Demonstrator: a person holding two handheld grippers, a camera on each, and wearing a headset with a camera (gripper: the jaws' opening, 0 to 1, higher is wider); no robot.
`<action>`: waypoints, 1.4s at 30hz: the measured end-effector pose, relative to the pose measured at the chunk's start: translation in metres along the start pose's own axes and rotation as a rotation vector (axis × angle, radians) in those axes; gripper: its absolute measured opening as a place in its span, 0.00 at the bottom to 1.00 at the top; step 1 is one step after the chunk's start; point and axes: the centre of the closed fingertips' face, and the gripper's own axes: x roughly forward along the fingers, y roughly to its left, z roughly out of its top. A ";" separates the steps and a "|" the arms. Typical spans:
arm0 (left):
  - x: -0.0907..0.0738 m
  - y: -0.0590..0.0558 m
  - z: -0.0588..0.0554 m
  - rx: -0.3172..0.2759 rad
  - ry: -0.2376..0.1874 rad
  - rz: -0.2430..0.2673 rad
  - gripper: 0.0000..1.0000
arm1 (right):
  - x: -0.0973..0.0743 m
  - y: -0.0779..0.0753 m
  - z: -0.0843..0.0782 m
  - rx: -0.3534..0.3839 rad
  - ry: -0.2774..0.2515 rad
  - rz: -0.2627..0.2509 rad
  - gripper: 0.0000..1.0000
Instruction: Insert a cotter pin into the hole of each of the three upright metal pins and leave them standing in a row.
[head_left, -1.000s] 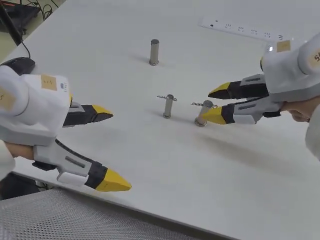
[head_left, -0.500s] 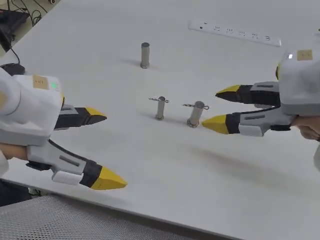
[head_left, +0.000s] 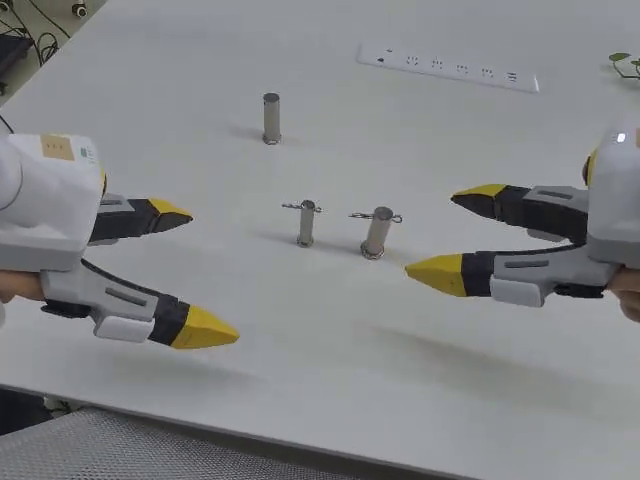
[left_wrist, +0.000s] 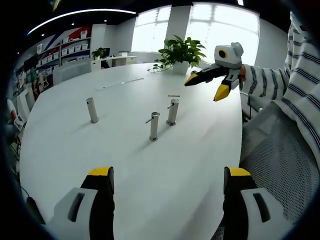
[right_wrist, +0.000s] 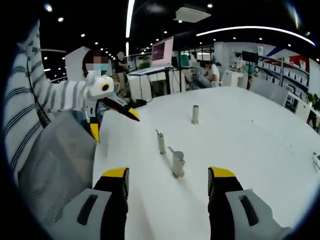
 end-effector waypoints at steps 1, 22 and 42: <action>0.001 0.003 0.003 -0.011 -0.009 0.000 0.90 | -0.001 0.000 0.000 0.003 -0.004 -0.005 0.65; 0.022 0.077 0.033 -0.086 -0.111 0.092 0.81 | -0.017 0.015 -0.018 0.134 -0.016 -0.061 0.82; 0.063 0.139 0.062 -0.071 -0.141 0.193 0.68 | -0.031 0.019 -0.032 0.202 -0.005 -0.117 0.86</action>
